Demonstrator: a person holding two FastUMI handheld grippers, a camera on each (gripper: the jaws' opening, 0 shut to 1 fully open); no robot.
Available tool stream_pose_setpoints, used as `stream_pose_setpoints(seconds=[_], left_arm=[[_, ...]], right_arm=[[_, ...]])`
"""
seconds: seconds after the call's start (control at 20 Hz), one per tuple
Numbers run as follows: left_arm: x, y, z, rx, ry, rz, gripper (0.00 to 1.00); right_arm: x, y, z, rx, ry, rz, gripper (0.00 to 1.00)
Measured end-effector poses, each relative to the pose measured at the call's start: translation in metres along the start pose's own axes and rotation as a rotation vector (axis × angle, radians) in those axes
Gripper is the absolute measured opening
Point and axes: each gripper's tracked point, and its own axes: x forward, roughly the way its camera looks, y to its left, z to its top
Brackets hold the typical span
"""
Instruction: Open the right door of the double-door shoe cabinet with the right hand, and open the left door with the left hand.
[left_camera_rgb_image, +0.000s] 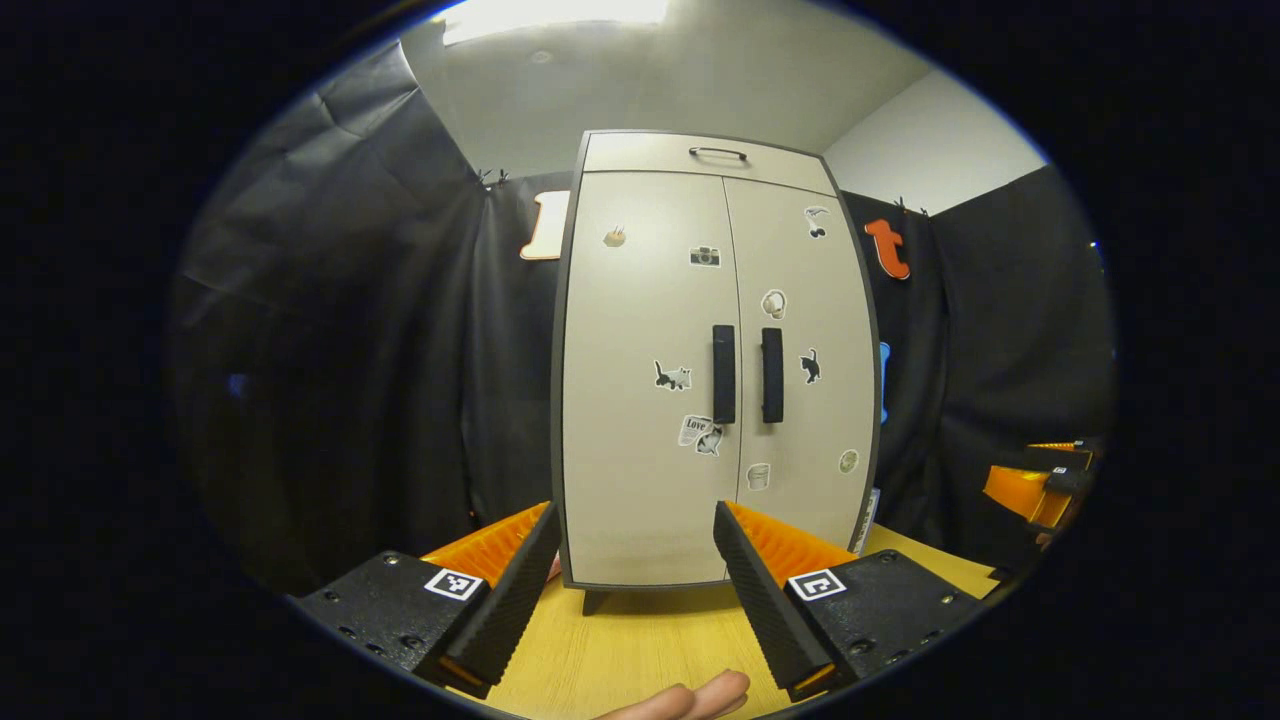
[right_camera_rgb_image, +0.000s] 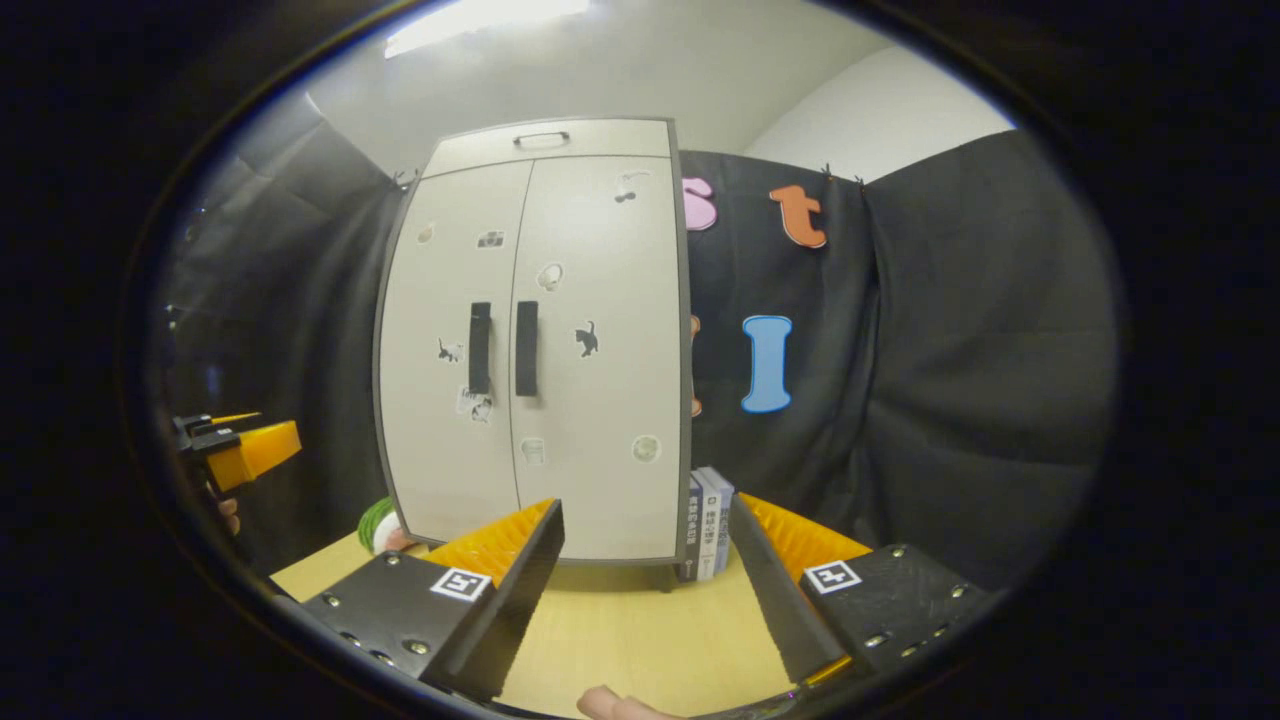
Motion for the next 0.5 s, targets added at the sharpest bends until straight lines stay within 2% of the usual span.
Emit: stream_pose_setpoints(seconds=[0.05, 0.1, 0.25, 0.3, 0.5], left_arm=[[-0.001, -0.002, 0.000, -0.007, -0.001, -0.003, 0.95], [-0.001, -0.004, 0.001, -0.018, 0.000, -0.007, 0.95], [-0.002, -0.014, 0.004, -0.035, -0.004, -0.032, 0.95], [-0.003, -0.017, 0.005, -0.032, -0.007, -0.037, 0.95], [-0.006, -0.023, 0.008, 0.001, -0.017, -0.041, 0.95]], right_arm=[[-0.002, -0.001, 0.001, 0.006, -0.005, 0.000, 0.94], [-0.005, -0.003, 0.002, 0.011, -0.010, 0.003, 0.98], [-0.012, -0.010, 0.006, 0.020, -0.025, 0.002, 0.94], [-0.014, -0.012, 0.006, 0.017, -0.026, 0.001, 0.98], [-0.014, -0.020, 0.007, 0.027, -0.028, -0.005, 0.98]])
